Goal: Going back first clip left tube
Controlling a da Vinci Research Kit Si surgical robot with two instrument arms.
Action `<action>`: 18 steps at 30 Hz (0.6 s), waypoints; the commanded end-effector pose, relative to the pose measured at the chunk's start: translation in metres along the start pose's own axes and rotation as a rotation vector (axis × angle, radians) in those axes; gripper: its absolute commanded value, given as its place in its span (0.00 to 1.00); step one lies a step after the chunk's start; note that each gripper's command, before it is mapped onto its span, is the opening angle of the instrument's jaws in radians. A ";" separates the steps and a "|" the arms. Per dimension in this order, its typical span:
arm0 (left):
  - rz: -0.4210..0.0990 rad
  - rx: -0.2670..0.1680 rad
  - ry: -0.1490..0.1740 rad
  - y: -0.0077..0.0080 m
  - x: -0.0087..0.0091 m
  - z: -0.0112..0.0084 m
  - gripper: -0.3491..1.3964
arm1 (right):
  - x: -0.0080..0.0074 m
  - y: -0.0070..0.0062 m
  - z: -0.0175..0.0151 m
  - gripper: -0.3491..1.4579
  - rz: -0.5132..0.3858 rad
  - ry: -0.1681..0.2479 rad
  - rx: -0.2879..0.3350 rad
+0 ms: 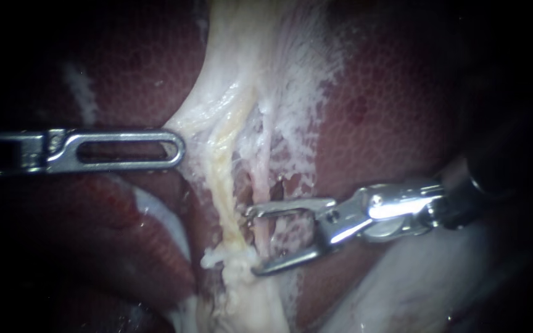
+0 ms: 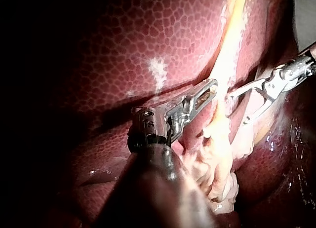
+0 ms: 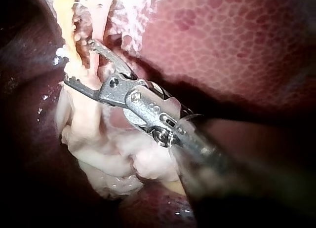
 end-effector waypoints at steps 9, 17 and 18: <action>0.004 -0.004 -0.005 0.0004 0.0007 0.0008 0.00 | 0.0020 -0.0011 -0.0060 0.52 0.004 -0.004 -0.047; 0.005 -0.004 -0.005 0.0004 0.0007 0.0009 0.00 | 0.0042 -0.0007 -0.0096 0.52 -0.030 -0.008 -0.069; 0.005 -0.004 -0.005 0.0004 0.0007 0.0009 0.00 | 0.0043 -0.0007 -0.0097 0.52 -0.034 -0.008 -0.070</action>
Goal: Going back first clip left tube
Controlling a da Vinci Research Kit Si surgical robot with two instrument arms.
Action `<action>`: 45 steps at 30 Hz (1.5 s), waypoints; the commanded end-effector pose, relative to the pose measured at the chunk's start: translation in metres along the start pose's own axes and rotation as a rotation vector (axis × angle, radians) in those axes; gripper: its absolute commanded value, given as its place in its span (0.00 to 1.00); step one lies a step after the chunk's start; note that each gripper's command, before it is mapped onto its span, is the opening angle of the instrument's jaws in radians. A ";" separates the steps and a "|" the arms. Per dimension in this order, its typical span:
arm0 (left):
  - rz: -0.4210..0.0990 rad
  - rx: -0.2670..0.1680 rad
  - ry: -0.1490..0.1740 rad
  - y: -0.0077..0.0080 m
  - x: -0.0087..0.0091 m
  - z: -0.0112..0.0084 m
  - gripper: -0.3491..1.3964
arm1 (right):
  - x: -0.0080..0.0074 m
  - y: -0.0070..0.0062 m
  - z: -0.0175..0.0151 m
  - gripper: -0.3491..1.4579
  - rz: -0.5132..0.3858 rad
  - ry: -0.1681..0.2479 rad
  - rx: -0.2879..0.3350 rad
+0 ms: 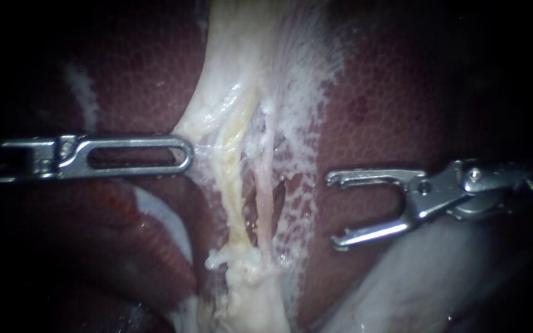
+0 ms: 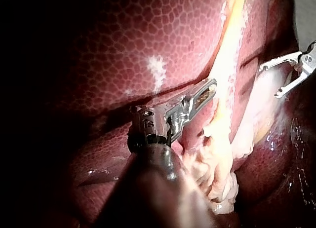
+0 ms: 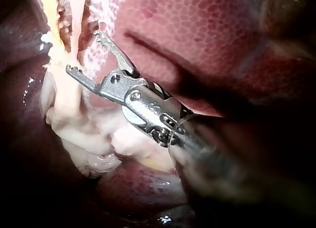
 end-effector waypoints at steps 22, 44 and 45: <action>0.016 0.011 0.003 0.0009 0.0018 0.0027 0.00 | 0.0004 0.0000 -0.0004 0.52 -0.021 0.003 0.002; 0.006 0.025 -0.026 -0.0001 0.0031 0.0049 0.00 | 0.0003 0.0000 -0.0004 0.52 -0.021 0.003 0.001; 0.006 0.025 -0.026 -0.0001 0.0031 0.0049 0.00 | 0.0003 0.0000 -0.0004 0.52 -0.021 0.003 0.001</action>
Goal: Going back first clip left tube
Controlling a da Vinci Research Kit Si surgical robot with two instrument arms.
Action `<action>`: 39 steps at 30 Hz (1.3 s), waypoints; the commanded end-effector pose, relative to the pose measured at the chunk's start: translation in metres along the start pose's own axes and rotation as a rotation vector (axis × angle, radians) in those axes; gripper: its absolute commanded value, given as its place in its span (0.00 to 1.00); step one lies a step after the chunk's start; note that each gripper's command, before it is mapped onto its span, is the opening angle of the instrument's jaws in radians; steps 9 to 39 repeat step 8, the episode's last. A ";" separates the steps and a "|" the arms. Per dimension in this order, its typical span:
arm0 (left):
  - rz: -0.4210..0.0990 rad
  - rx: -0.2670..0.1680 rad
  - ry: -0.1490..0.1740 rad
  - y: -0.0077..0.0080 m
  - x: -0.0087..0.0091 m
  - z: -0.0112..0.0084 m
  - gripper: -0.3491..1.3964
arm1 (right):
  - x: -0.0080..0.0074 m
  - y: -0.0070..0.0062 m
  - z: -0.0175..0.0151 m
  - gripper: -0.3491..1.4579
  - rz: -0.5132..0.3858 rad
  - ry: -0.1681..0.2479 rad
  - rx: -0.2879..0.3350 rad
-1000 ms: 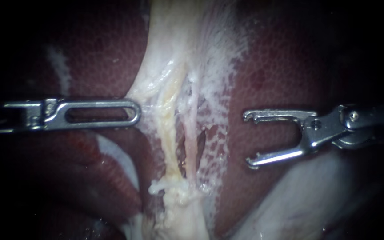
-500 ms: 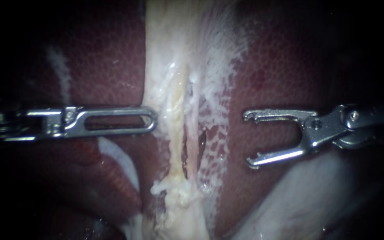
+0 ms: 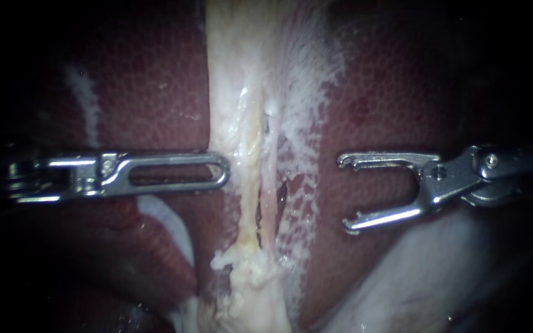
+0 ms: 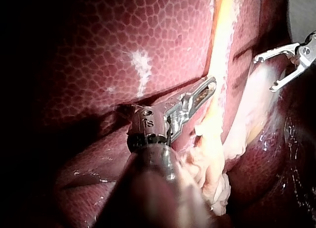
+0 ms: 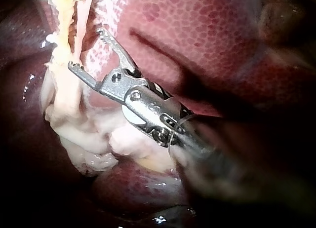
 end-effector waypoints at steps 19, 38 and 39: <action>-0.001 0.003 0.003 0.0000 0.0000 0.0000 0.00 | 0.0000 0.0000 0.0000 0.52 0.000 0.000 0.001; -0.001 0.003 0.003 0.0000 0.0000 0.0000 0.00 | 0.0000 0.0000 0.0000 0.52 0.000 0.000 0.001; -0.001 0.003 0.003 0.0000 0.0000 0.0000 0.00 | 0.0000 0.0000 0.0000 0.52 0.000 0.000 0.001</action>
